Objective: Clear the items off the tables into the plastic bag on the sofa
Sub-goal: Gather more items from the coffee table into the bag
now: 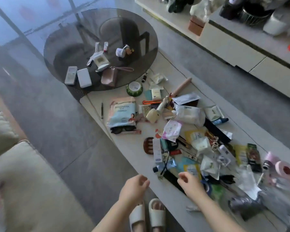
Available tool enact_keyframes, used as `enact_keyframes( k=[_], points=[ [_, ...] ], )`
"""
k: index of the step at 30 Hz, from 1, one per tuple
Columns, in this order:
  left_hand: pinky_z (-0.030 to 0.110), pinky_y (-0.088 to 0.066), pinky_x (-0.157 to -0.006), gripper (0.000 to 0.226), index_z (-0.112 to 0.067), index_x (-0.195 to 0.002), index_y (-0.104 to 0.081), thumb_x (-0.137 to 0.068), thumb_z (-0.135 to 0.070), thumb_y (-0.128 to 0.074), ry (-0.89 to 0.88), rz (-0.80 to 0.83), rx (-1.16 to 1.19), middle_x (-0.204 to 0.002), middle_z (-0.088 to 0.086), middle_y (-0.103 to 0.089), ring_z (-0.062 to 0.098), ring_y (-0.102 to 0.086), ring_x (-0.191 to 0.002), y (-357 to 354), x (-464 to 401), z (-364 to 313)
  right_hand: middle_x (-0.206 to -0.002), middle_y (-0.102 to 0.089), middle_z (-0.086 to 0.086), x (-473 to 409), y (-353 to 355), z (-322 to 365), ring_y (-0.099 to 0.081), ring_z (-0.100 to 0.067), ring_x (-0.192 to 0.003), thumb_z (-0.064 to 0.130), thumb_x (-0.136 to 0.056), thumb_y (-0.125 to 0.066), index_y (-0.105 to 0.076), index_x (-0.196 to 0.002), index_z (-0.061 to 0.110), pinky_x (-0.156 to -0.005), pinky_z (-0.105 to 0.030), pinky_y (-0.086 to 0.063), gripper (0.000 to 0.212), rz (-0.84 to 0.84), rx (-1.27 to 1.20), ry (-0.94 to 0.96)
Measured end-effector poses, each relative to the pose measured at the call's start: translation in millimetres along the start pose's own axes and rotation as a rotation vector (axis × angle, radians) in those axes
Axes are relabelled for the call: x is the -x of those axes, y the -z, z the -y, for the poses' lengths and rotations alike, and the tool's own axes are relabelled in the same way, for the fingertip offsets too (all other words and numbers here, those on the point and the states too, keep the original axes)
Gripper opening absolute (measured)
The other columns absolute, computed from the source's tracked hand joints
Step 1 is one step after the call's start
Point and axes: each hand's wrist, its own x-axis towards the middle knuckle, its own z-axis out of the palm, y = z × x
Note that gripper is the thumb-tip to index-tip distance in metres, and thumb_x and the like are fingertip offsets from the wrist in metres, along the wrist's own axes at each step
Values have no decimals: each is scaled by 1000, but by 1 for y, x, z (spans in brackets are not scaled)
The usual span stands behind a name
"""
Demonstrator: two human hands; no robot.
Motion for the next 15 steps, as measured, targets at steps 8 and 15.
enact_keyframes(
  k=[8,15],
  points=[
    [25,-45,-82,43,-20,-133,-50,-94,-37,-51,33,2,38,-124,1,-61,15,-59,-106,-34,-103,-29,-112,-59,2,-97,12,-3,-52,-11,-95,28,-92,-56,-54,-125,18,-80,-25,-39,34,-108,-132,-11],
    [30,-47,-73,45,-15,-126,-42,-91,-36,-58,97,-73,61,-119,3,-58,21,-59,-102,-52,-170,-51,-111,-56,-3,-181,16,44,-57,-21,-97,33,-91,-58,-47,-127,13,-82,-34,-47,44,-202,-373,-24]
  ],
)
